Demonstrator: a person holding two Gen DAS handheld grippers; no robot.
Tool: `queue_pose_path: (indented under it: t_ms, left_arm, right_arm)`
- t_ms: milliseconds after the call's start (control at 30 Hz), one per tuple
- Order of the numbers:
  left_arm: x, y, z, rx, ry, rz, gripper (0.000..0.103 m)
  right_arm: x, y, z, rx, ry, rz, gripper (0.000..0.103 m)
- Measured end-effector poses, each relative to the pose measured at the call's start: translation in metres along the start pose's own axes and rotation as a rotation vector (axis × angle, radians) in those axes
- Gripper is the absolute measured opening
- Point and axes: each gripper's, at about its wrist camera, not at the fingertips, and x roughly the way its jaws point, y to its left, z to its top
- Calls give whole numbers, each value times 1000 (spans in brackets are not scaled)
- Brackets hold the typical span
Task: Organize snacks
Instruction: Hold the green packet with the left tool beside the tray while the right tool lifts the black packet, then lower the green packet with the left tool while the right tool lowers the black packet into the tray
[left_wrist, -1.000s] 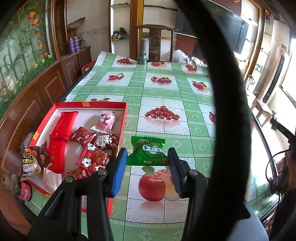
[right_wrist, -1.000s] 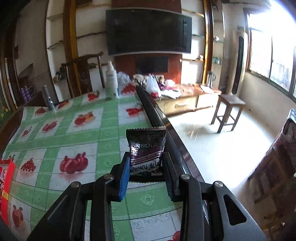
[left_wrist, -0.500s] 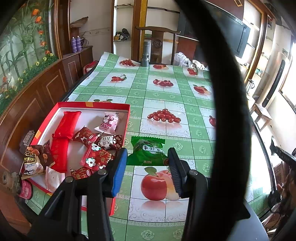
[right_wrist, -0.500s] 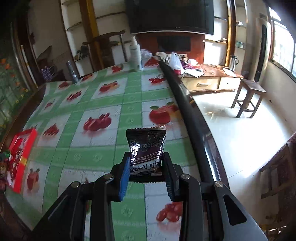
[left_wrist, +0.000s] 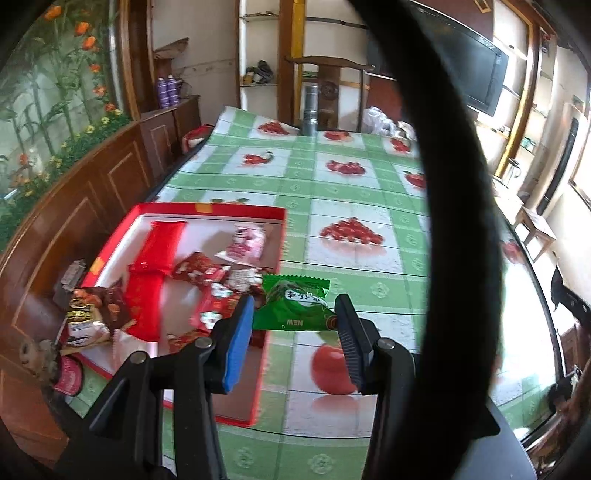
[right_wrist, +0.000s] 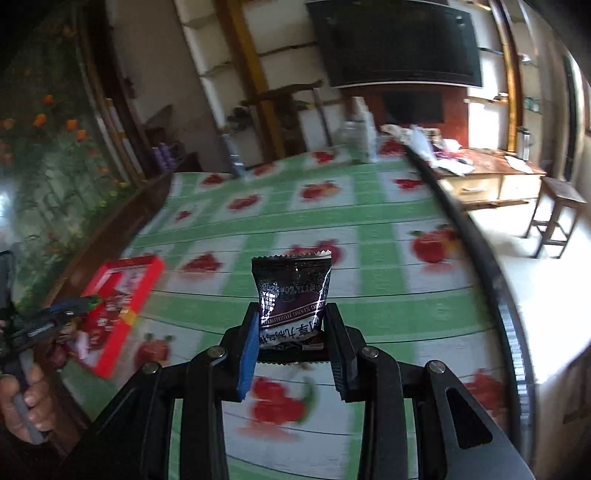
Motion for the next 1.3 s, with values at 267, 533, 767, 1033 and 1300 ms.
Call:
queue_pose_path:
  t_ms: [267, 533, 767, 1033, 1300]
  left_arm:
    - [-2, 39, -7, -47, -7, 82, 46]
    - [0, 81, -17, -104, 7, 143, 47]
    - [11, 110, -22, -143, 27, 185, 47]
    - [50, 143, -24, -182, 107, 217, 47]
    - [71, 152, -19, -188, 137, 217, 47]
  right_arm:
    - [43, 88, -15, -107, 75, 195, 33]
    - [66, 143, -22, -183, 130, 293, 33]
    - [97, 184, -22, -216, 178, 349, 33]
    - [154, 239, -6, -268, 227, 370, 33]
    - [200, 274, -3, -322, 281, 346, 33]
